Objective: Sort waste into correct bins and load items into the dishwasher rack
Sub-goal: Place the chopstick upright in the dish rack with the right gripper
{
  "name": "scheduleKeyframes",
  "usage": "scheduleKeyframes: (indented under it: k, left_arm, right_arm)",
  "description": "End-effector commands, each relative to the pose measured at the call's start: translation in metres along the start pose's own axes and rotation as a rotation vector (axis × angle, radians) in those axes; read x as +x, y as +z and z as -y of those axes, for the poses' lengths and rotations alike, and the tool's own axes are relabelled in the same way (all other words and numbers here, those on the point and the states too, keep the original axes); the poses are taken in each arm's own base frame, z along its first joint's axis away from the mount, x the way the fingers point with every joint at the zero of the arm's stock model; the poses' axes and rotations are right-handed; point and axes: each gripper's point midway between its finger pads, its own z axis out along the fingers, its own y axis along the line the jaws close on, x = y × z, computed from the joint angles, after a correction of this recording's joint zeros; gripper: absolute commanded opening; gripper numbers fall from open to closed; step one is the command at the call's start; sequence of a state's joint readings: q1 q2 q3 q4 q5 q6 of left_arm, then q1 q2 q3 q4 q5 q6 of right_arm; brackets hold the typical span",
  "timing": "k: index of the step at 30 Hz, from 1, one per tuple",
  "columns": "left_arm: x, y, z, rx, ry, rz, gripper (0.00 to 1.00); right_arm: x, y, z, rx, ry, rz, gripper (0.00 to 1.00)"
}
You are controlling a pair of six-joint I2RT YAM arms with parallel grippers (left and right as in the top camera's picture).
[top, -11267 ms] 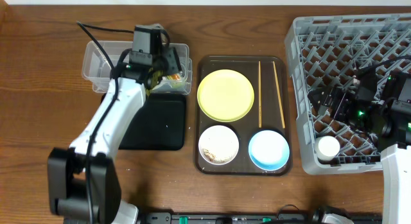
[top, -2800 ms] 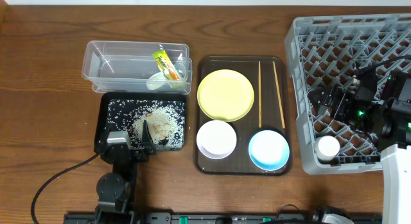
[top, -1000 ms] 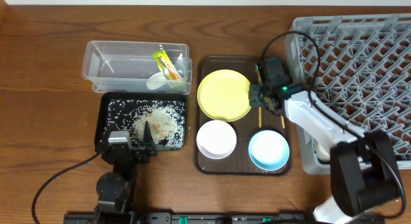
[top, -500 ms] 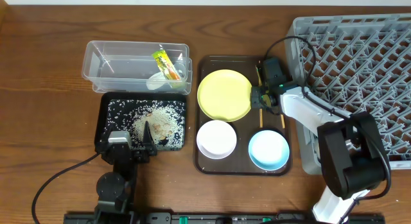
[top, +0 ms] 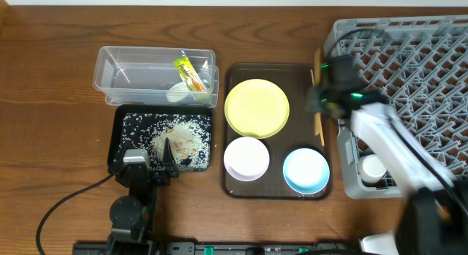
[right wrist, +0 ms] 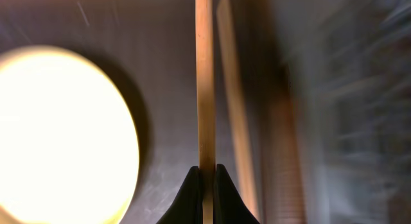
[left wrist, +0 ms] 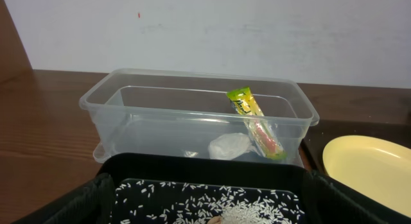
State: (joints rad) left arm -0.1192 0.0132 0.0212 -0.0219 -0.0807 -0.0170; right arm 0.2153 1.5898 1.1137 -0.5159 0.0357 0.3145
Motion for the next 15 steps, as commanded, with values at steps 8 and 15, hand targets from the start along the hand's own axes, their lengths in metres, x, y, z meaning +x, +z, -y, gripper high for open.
scheduleKeyframes:
  k: [8, 15]
  left_arm:
    - [0.018, 0.001, -0.005, -0.021, 0.028, -0.055, 0.94]
    - [0.018, 0.001, -0.005, -0.021, 0.028, -0.055, 0.94]
  right_arm:
    - [-0.051, -0.055, 0.088, 0.18, -0.106, 0.176, 0.01]
    - [-0.03, 0.0, 0.084, 0.101, -0.235, 0.038, 0.01]
